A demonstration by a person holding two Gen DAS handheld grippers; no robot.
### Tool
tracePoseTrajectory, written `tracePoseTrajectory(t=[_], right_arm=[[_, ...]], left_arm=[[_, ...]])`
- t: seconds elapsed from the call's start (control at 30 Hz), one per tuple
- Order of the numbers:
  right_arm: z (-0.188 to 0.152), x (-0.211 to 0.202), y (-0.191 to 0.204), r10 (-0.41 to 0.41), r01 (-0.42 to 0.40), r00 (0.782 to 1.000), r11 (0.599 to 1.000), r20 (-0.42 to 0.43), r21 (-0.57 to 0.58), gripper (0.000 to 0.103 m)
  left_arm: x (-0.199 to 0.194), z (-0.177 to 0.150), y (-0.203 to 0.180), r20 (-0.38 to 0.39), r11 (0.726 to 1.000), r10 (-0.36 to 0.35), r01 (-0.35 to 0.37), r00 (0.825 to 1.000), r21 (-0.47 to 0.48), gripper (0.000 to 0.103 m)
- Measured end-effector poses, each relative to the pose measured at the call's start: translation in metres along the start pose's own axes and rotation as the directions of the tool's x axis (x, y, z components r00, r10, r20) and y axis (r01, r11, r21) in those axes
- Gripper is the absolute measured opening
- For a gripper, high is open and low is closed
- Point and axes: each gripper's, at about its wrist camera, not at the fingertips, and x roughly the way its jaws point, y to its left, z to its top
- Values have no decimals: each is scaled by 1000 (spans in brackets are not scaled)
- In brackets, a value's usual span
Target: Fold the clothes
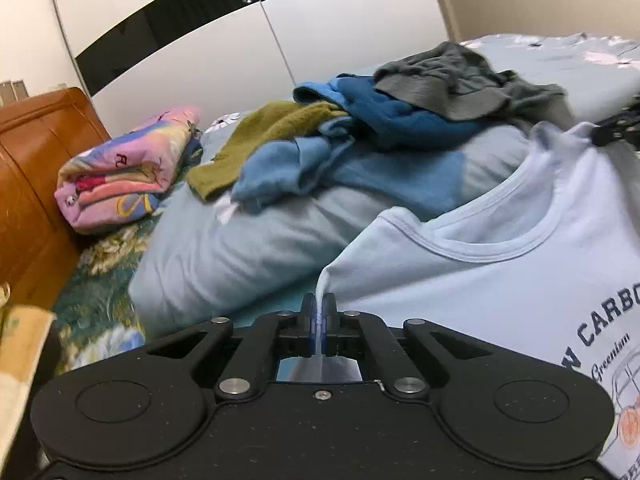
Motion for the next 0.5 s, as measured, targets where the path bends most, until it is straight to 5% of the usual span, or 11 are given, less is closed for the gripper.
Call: tracePoseTrajectory(t=[0.13, 0.23, 0.33, 0.4, 0.5], right_arm=[[2, 29, -5, -8, 11, 997, 999, -74, 44, 4], [-7, 42, -3, -16, 22, 994, 998, -111, 60, 4], [-12, 40, -2, -11, 18, 994, 998, -112, 67, 7], [-10, 28, -3, -6, 13, 995, 998, -95, 69, 18], [-5, -3, -9, 1, 4, 998, 997, -56, 81, 20]], left_arm=[[36, 4, -25, -90, 998, 21, -15, 996, 60, 1], [44, -2, -32, -136, 1000, 11, -9, 991, 16, 3], [35, -2, -26, -152, 999, -30, 27, 988, -25, 17], [17, -4, -20, -137, 999, -39, 34, 990, -39, 35], [-21, -9, -6, -82, 996, -40, 34, 996, -83, 44]])
